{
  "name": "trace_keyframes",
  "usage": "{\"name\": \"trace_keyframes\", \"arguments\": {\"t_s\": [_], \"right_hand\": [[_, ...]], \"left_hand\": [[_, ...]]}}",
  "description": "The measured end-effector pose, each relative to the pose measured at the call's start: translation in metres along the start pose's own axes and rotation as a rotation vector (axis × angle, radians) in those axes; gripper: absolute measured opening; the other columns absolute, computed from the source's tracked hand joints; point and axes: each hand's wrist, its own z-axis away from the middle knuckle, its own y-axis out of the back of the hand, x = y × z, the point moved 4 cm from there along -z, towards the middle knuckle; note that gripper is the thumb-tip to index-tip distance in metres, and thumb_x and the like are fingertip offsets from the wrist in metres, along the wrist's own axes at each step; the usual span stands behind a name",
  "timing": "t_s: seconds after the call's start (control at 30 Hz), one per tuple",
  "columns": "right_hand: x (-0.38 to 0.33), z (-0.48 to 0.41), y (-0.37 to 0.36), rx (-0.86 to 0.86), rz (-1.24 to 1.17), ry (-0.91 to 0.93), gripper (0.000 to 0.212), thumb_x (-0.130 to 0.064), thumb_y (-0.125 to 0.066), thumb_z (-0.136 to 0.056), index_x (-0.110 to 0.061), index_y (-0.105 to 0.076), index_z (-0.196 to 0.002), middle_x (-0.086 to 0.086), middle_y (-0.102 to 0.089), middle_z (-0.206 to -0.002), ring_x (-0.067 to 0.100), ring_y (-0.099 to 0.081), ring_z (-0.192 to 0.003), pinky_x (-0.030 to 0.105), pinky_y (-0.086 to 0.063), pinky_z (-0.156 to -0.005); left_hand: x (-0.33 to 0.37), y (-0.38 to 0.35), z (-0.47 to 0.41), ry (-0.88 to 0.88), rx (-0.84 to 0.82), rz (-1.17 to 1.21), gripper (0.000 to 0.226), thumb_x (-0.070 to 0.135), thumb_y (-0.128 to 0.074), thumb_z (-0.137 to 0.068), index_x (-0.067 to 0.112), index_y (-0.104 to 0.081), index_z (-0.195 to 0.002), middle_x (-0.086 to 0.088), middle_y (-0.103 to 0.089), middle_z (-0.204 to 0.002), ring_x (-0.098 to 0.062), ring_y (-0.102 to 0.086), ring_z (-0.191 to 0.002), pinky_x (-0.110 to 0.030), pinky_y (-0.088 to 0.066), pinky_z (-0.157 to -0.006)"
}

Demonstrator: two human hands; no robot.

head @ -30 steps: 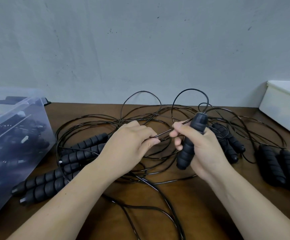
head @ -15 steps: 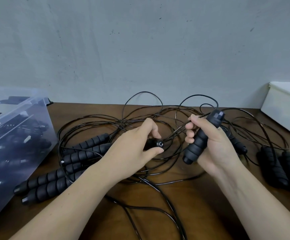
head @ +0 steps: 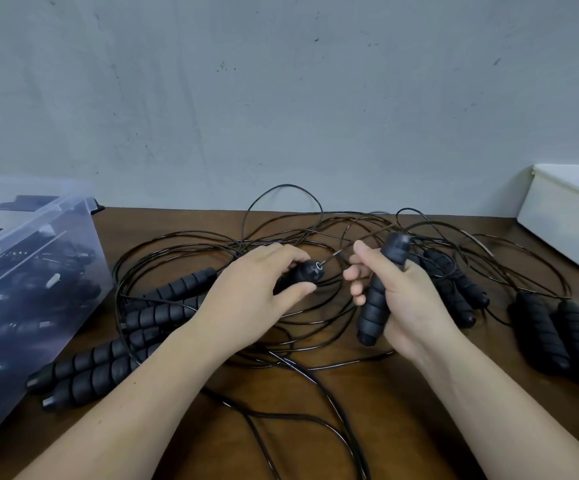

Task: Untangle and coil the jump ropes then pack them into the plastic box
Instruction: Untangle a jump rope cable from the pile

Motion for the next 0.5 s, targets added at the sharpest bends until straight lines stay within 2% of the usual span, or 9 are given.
{"name": "trace_keyframes", "arguments": {"t_s": [0.13, 0.23, 0.3, 0.4, 0.43, 0.5], "right_hand": [[0.009, 0.009, -0.015, -0.148, 0.156, -0.035, 0.041, -0.045, -0.075, -0.096, -0.005, -0.069, -0.101, 0.010, -0.058, -0.073, 0.021, -0.051, -0.059, 0.031, -0.045, -0.058], [0.017, 0.014, -0.023, -0.259, 0.111, -0.089, 0.040, -0.048, -0.065, -0.102, -0.007, -0.063, -0.107, 0.011, -0.055, -0.077, 0.022, -0.050, -0.063, 0.035, -0.045, -0.064], [0.020, 0.015, -0.027, -0.342, -0.017, -0.140, 0.036, -0.040, -0.057, -0.095, -0.008, -0.059, -0.111, 0.013, -0.054, -0.085, 0.024, -0.050, -0.069, 0.038, -0.046, -0.069], [0.019, 0.014, -0.025, -0.355, -0.092, -0.120, 0.034, -0.030, -0.053, -0.090, -0.007, -0.059, -0.115, 0.016, -0.056, -0.093, 0.026, -0.054, -0.076, 0.038, -0.051, -0.073], [0.018, 0.013, -0.023, -0.337, -0.107, -0.102, 0.034, -0.028, -0.053, -0.093, -0.006, -0.059, -0.118, 0.016, -0.057, -0.095, 0.026, -0.055, -0.077, 0.038, -0.052, -0.073], [0.014, 0.011, -0.021, -0.292, -0.100, -0.046, 0.032, -0.023, -0.052, -0.102, -0.003, -0.060, -0.126, 0.015, -0.060, -0.098, 0.025, -0.056, -0.079, 0.038, -0.051, -0.074]], "left_hand": [[0.006, 0.009, 0.001, 0.029, 0.115, 0.111, 0.031, 0.048, -0.071, -0.096, 0.037, -0.067, -0.124, 0.025, -0.066, -0.110, 0.002, -0.061, -0.105, -0.010, -0.044, -0.081], [0.010, 0.015, 0.002, 0.076, 0.210, 0.266, 0.022, 0.037, -0.077, -0.094, 0.035, -0.072, -0.115, 0.025, -0.069, -0.100, 0.000, -0.064, -0.098, -0.008, -0.043, -0.074], [0.010, 0.017, 0.003, 0.120, 0.230, 0.360, 0.018, 0.036, -0.077, -0.094, 0.036, -0.073, -0.111, 0.026, -0.070, -0.098, -0.002, -0.066, -0.095, -0.012, -0.048, -0.076], [0.006, 0.015, 0.003, 0.211, 0.242, 0.534, 0.016, 0.039, -0.077, -0.092, 0.038, -0.075, -0.108, 0.019, -0.072, -0.096, -0.006, -0.067, -0.090, -0.030, -0.060, -0.077], [0.004, 0.015, 0.003, 0.233, 0.263, 0.584, 0.015, 0.040, -0.077, -0.092, 0.038, -0.075, -0.107, 0.016, -0.073, -0.096, -0.007, -0.067, -0.088, -0.034, -0.061, -0.073], [0.003, 0.017, 0.003, 0.264, 0.312, 0.676, 0.012, 0.037, -0.077, -0.094, 0.037, -0.076, -0.105, 0.010, -0.074, -0.094, -0.009, -0.067, -0.080, -0.031, -0.057, -0.062]]}}
